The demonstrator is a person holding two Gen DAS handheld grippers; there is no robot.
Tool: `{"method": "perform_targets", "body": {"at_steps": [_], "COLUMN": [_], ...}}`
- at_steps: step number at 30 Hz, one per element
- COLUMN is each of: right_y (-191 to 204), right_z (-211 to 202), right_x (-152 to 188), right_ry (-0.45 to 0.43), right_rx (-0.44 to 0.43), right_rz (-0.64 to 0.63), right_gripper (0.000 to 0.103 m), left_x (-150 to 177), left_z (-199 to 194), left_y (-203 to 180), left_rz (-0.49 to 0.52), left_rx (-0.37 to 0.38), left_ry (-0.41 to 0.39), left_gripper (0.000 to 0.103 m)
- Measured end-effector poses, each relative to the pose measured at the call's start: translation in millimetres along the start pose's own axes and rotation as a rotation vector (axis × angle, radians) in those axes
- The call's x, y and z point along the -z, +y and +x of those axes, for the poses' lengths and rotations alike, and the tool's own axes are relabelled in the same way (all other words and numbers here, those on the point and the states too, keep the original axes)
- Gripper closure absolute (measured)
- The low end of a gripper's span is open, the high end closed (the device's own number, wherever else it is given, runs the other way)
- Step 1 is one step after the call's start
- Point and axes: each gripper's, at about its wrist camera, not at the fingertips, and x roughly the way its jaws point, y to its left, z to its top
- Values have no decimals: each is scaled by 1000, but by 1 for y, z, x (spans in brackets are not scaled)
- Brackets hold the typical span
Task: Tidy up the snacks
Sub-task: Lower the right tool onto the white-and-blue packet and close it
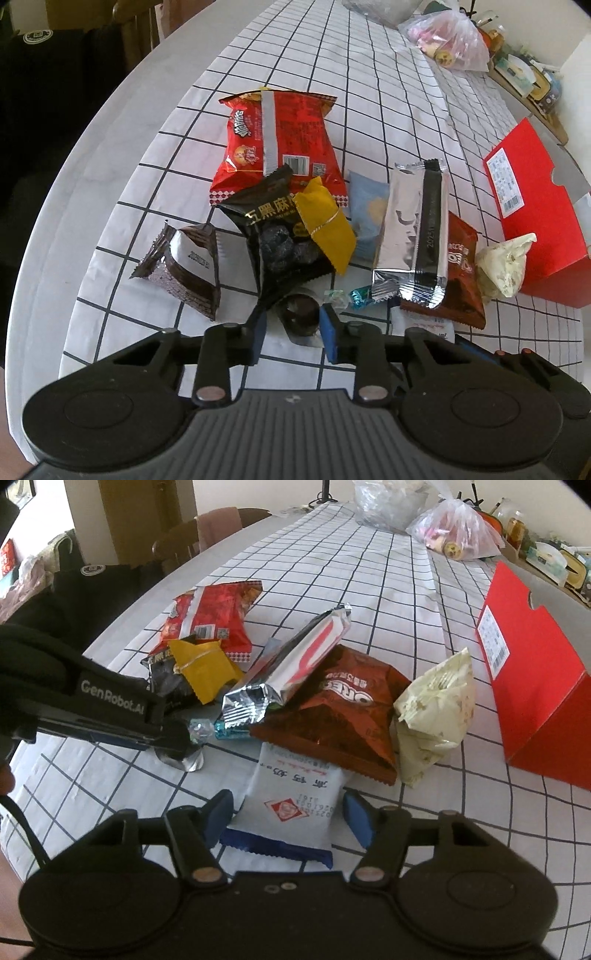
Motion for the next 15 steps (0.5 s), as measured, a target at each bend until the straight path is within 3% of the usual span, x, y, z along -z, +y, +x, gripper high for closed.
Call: {"method": "perform_targets", "body": {"at_steps": [4, 15], "right_y": [-3, -7], "right_z": [-2, -17], "right_x": [1, 14], "right_ry": [-9, -7], "right_rx": [11, 25], "right_rz": [19, 66], "right_gripper": [54, 56], "left_x": [1, 11], "left_z": [-1, -8], "left_y": [0, 7], "left_rz": [8, 10], "left_rx": [16, 37], "left_ry": [-4, 12], "left_gripper": [81, 83]}}
